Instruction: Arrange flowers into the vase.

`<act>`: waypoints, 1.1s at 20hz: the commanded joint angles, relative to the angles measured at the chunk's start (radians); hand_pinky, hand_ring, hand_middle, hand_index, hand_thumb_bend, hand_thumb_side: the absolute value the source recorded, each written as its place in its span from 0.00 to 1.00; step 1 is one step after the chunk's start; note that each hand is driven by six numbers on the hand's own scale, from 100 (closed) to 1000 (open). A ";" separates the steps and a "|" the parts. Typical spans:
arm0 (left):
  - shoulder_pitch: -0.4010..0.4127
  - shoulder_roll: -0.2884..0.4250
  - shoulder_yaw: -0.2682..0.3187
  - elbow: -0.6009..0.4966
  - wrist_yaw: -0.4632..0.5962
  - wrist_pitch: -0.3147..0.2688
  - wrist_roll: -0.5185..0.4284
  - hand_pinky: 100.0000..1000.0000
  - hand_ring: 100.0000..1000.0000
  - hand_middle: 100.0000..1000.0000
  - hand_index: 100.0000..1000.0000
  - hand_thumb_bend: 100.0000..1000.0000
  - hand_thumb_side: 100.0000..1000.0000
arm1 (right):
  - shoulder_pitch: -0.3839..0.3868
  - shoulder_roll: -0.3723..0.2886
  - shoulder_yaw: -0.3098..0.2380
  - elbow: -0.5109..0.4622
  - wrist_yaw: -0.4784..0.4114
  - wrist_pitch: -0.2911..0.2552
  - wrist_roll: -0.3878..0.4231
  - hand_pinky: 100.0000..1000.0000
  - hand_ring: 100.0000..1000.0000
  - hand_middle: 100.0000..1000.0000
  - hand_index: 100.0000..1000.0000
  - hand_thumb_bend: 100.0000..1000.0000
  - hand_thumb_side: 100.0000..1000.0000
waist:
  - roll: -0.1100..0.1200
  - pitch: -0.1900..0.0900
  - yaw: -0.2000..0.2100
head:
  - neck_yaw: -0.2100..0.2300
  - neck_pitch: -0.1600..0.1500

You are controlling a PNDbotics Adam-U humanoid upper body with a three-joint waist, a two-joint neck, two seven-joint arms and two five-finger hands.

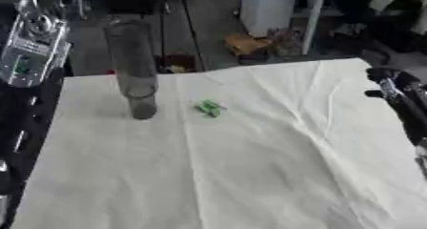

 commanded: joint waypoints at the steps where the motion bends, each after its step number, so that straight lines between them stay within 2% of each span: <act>1: -0.030 0.035 -0.006 -0.038 0.043 -0.005 0.002 0.00 0.00 0.00 0.00 1.00 0.31 | -0.016 -0.021 -0.005 -0.008 0.001 -0.002 0.003 0.73 0.88 0.78 0.76 0.00 0.61 | -0.002 -0.016 0.003 | -0.002 -0.003; 10: -0.016 0.027 -0.028 -0.034 0.192 -0.012 -0.048 0.00 0.00 0.00 0.00 1.00 0.31 | -0.014 -0.020 -0.006 -0.005 0.001 -0.003 0.003 0.73 0.88 0.78 0.76 0.00 0.61 | -0.008 -0.017 0.003 | -0.004 0.000; 16: -0.020 0.011 -0.021 0.078 0.294 -0.063 -0.073 0.00 0.00 0.00 0.00 1.00 0.32 | -0.015 -0.018 -0.005 -0.004 0.001 -0.004 0.005 0.73 0.88 0.78 0.76 0.00 0.61 | -0.009 -0.015 0.005 | -0.005 0.001; 22: -0.029 0.003 -0.017 0.147 0.395 -0.157 -0.111 0.00 0.00 0.00 0.00 1.00 0.32 | -0.015 -0.018 -0.006 -0.003 0.001 -0.004 0.006 0.73 0.88 0.78 0.76 0.00 0.61 | -0.008 -0.010 -0.002 | -0.004 -0.003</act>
